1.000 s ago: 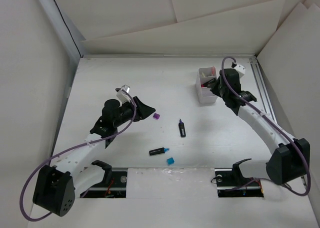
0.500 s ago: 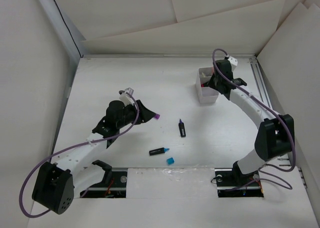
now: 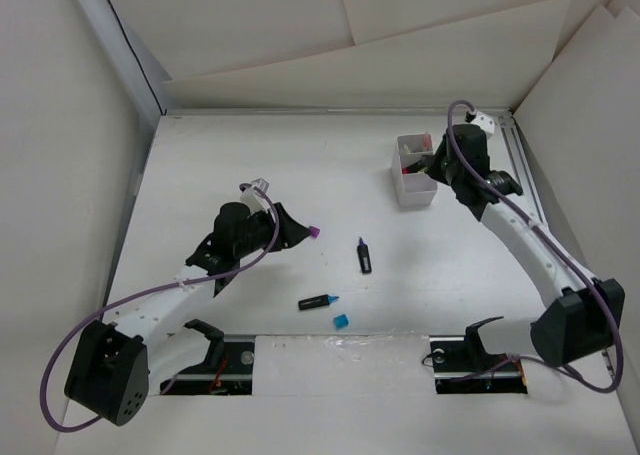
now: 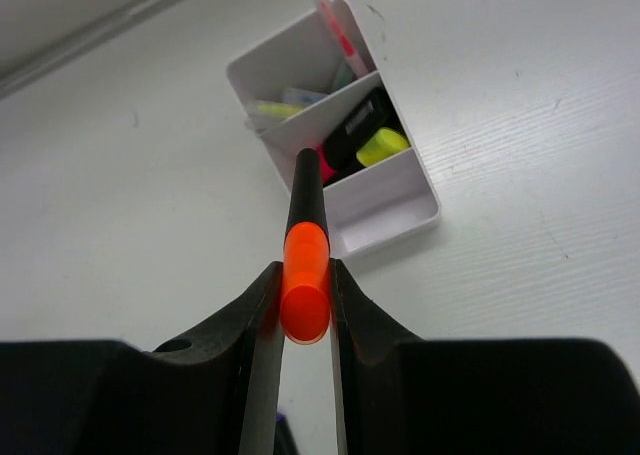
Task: Sort the stationery into containers
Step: Place the pen in the storage box, then pick up the pen from the center of the board.
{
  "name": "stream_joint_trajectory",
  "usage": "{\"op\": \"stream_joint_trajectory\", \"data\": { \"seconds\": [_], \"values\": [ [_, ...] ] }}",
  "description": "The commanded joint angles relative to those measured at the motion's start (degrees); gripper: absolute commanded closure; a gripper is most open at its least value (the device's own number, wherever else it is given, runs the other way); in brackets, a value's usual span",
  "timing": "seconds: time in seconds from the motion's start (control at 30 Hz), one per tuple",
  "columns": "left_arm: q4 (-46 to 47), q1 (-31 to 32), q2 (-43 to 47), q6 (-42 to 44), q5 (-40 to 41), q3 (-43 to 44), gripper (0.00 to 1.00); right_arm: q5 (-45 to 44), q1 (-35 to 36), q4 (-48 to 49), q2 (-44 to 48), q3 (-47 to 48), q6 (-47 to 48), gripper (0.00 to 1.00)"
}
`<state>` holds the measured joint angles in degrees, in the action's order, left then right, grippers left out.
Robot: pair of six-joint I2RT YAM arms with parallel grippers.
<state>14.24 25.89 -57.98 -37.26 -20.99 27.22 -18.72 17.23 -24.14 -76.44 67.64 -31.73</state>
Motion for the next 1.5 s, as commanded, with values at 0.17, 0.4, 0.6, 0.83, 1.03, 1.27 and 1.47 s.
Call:
{"op": "stream_joint_trajectory", "data": {
  "seconds": [0.17,0.4,0.6,0.83,1.03,1.27,1.47],
  "values": [
    [3.59,0.13,0.67,0.60,-2.03,-0.50,0.52,0.00,1.05,-1.35,1.30,-1.45,0.61,0.84],
    [2.99,0.13,0.14,0.60,-2.65,0.02,0.53,3.08,0.52,1.11,-4.58,-2.77,0.08,0.84],
    [2.99,0.13,0.67,0.60,-2.65,0.02,0.53,4.75,-0.10,1.11,-9.86,0.82,0.61,0.76],
    [2.28,0.13,0.67,0.60,-2.65,0.02,0.53,3.70,-0.62,2.25,-7.33,3.56,-0.53,0.29],
    [0.80,0.13,1.20,1.13,-2.12,-0.06,0.53,4.21,0.77,5.67,2.06,-0.21,-1.06,0.32],
    [-2.19,0.13,2.34,1.13,-1.59,-0.06,0.54,16.34,11.30,7.44,6.84,-9.96,1.40,0.94],
    [-5.97,0.13,3.66,1.14,2.53,-0.68,0.56,16.87,24.94,7.96,6.75,-14.64,0.09,0.99]
  ]
}}
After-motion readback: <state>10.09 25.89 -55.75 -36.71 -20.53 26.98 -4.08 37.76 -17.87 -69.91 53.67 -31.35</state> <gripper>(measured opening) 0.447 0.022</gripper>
